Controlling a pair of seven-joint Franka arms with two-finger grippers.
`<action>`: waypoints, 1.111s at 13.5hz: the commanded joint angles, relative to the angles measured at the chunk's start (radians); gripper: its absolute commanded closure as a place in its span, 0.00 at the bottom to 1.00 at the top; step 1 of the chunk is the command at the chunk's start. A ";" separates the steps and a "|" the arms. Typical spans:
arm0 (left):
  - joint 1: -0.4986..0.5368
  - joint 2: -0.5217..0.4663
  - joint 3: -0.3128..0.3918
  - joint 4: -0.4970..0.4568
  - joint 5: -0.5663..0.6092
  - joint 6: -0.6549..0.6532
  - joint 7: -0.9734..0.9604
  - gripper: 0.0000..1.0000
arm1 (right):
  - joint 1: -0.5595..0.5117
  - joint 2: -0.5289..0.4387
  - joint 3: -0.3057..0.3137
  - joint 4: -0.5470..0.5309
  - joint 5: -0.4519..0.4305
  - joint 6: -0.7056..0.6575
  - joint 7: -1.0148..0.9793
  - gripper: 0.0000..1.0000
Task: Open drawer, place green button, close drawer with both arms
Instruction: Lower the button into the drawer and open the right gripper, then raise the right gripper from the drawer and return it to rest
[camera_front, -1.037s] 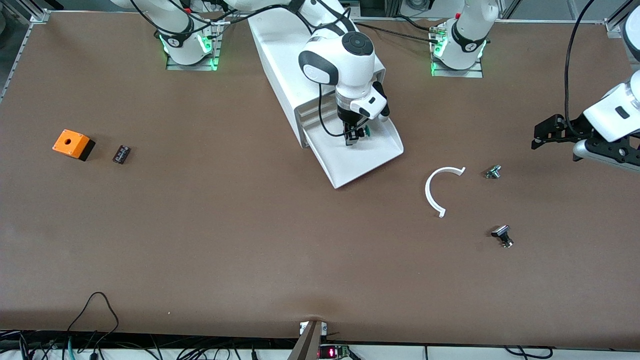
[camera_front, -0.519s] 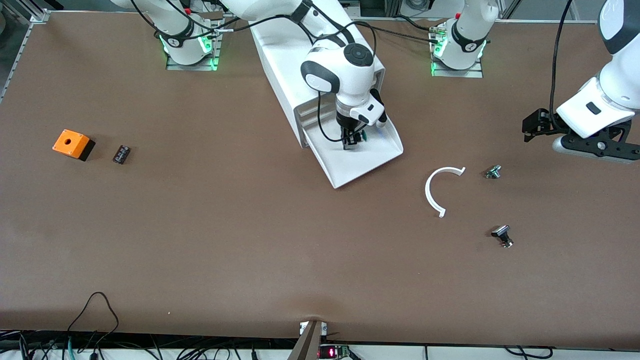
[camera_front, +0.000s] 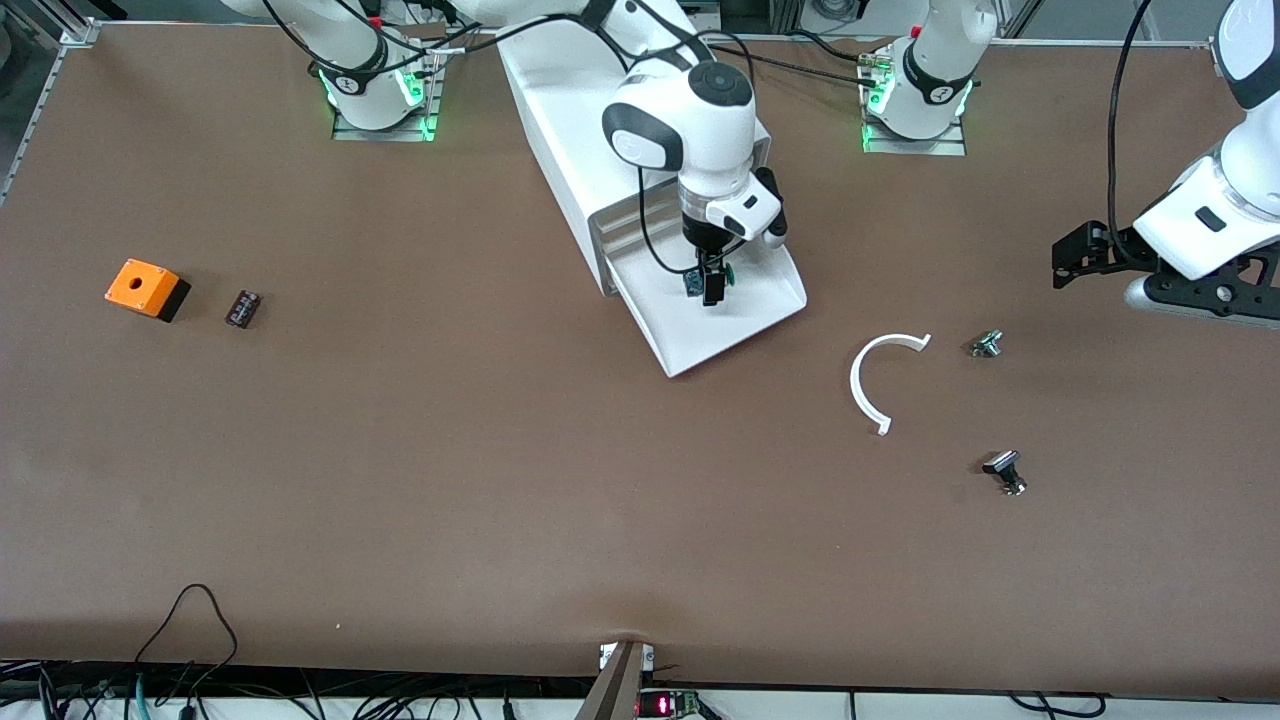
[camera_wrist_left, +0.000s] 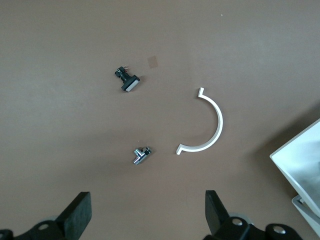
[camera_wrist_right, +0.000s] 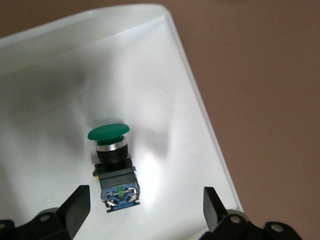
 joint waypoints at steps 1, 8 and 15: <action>0.002 0.015 0.007 0.029 -0.022 -0.003 -0.023 0.00 | -0.004 -0.059 -0.069 0.057 0.117 -0.029 0.034 0.00; 0.006 0.019 0.007 0.035 -0.040 -0.013 -0.023 0.00 | -0.069 -0.177 -0.134 0.065 0.231 -0.095 0.407 0.00; 0.035 0.056 0.007 0.067 -0.059 -0.014 -0.011 0.00 | -0.295 -0.214 -0.132 0.048 0.235 -0.270 1.017 0.00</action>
